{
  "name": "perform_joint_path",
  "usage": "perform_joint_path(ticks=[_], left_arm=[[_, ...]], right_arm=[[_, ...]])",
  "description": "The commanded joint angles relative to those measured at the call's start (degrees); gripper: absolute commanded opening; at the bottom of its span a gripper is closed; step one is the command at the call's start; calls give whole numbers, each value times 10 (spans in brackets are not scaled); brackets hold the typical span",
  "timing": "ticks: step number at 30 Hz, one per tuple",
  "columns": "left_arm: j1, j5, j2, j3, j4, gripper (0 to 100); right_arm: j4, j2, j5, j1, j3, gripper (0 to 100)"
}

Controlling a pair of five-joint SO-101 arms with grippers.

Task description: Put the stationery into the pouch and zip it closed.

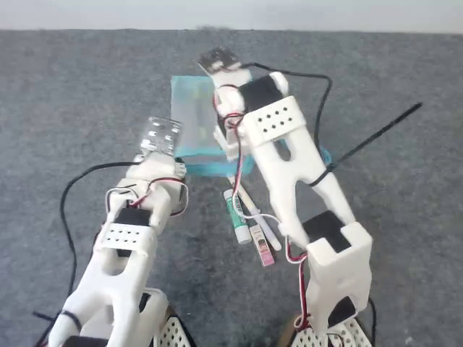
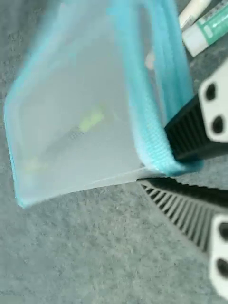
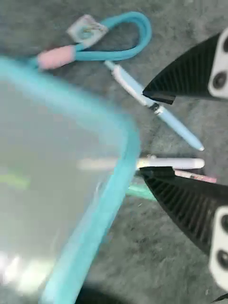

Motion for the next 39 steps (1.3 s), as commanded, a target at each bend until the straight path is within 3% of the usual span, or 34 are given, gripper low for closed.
perform_joint_path(ticks=[1, 7, 15, 20, 30, 39], left_arm=[[-9, 15, -6, -28, -11, 11], [-11, 15, -6, -27, -11, 11], [-11, 15, -6, -27, -9, 11], [-11, 14, -6, -27, -9, 11], [-11, 12, -4, -26, -9, 11], [-11, 12, -5, -26, -9, 11]], right_arm=[[9, -48, 19, 21, 53, 210], [-24, -120, 19, 35, 162, 210], [-142, -395, 54, 40, 509, 210], [-199, -486, 60, 80, 651, 210], [-364, -428, 40, 44, 792, 210], [-400, -346, 25, 67, 793, 210]])
